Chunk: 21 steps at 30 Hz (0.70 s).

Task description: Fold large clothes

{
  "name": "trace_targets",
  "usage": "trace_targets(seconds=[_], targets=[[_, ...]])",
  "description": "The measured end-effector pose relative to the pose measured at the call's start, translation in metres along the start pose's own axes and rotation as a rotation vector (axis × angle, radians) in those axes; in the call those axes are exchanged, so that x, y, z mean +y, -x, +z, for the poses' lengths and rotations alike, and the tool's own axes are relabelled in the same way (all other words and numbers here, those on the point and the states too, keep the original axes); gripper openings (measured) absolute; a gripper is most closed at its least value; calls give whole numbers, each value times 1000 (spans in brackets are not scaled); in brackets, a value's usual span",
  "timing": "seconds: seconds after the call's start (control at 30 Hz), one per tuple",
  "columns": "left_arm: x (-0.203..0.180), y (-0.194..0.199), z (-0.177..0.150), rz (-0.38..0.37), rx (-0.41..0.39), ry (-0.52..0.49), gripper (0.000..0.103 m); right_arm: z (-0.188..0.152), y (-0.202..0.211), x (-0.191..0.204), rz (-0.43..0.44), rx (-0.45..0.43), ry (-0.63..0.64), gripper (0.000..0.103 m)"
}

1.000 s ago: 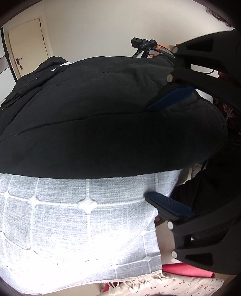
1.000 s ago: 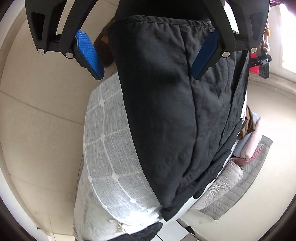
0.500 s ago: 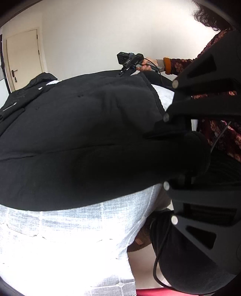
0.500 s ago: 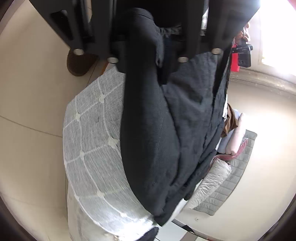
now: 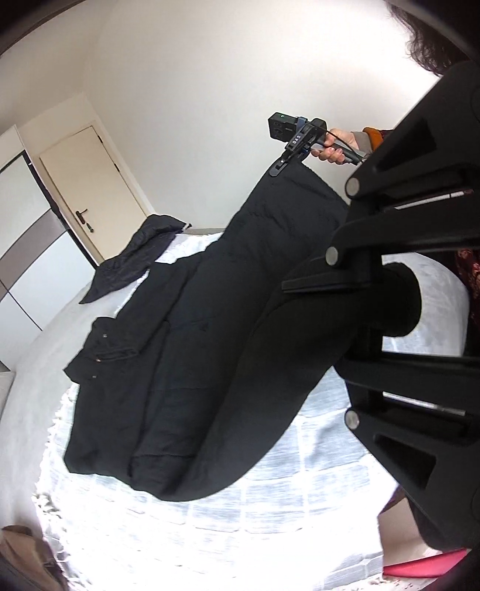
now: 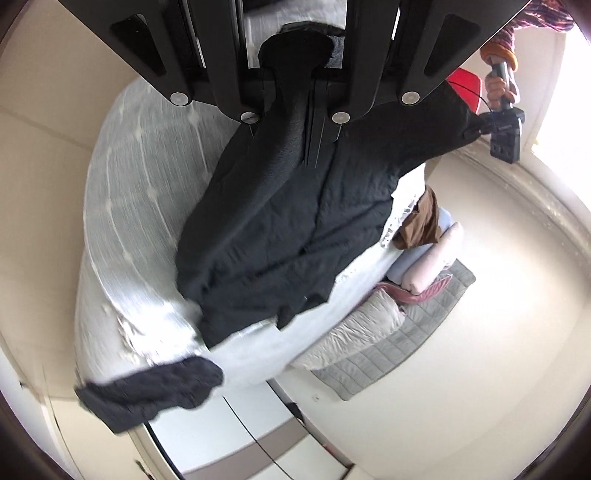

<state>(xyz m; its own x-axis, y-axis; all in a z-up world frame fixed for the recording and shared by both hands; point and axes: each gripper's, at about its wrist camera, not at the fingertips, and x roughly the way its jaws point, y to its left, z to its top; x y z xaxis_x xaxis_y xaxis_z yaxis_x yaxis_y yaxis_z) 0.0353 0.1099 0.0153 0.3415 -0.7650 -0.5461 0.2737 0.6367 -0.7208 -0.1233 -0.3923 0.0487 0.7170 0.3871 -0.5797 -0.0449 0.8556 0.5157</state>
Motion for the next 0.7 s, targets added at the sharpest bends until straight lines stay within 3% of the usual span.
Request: trace_targets(seconds=[0.2,0.37,0.57,0.7], targets=[[-19,23,89,60,-195,-23,11,83,-9,19,-37,-101,38,8],[8,17,167,109,-293,30,11,152,-35,-8,-60,-179,-66,8],[59,-51,244,164,-273,60,12,218,-120,-51,-104,-146,-127,8],[104,-112,267,235,-239,67,15,235,-191,-83,-154,-78,-164,9]])
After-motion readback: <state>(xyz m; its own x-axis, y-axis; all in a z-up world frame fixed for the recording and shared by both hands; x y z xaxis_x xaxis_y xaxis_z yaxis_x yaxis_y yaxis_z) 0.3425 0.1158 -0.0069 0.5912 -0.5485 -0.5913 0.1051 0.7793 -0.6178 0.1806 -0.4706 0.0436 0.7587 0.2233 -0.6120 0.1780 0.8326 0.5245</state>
